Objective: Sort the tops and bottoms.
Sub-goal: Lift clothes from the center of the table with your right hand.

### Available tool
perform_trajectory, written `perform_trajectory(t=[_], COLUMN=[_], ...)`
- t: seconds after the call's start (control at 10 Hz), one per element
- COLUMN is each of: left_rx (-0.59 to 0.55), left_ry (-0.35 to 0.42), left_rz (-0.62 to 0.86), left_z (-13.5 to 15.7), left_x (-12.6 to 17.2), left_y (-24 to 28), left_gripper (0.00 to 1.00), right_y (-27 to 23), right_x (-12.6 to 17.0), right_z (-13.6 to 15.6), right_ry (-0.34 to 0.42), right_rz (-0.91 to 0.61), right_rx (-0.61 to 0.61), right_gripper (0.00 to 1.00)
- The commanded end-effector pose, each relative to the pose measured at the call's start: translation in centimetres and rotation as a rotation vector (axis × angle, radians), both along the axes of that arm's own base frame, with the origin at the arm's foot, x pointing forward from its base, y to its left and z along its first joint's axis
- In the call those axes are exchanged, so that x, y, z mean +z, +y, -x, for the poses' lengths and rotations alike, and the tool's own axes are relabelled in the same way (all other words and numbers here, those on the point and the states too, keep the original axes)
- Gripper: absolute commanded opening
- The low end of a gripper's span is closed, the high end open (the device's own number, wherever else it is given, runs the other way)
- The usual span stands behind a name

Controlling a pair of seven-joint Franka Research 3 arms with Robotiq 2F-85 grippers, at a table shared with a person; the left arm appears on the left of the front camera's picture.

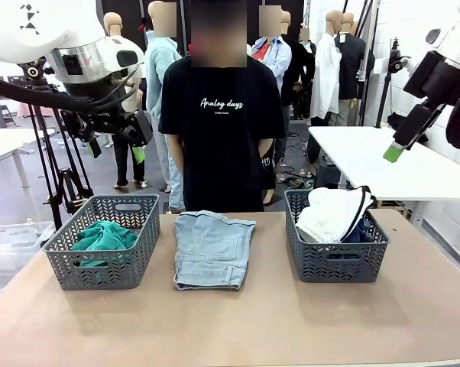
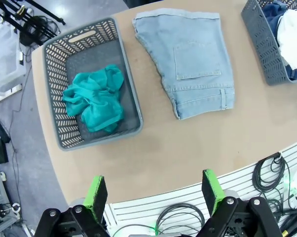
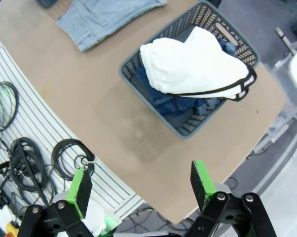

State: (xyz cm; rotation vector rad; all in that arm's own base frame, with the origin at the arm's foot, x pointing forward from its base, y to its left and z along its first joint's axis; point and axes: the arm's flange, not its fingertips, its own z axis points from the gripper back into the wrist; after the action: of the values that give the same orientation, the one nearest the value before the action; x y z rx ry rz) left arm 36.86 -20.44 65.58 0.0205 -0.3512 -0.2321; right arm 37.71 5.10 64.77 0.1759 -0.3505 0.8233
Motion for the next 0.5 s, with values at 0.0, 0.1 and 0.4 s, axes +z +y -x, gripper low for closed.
perform_trajectory(t=[0.0,0.1,0.4], left_rx=[0.002,0.002,0.002], left_ry=[0.005,0.005,0.005], left_rz=[-0.001,-0.001,-0.001], left_z=[-0.1,-0.1,-0.1], left_x=[0.2,0.2,0.2], left_y=[0.1,0.1,0.1], left_gripper=[1.00,1.00,1.00], right_y=[3.9,6.0,12.2], right_x=[-1.0,-1.8,-4.9], right_z=[-3.9,-6.8,-12.4], right_ry=[0.034,0.043,0.092], right_rz=[-0.040,0.008,-0.014], right_rx=[0.037,0.010,0.082], right_gripper=[1.00,1.00,1.00])
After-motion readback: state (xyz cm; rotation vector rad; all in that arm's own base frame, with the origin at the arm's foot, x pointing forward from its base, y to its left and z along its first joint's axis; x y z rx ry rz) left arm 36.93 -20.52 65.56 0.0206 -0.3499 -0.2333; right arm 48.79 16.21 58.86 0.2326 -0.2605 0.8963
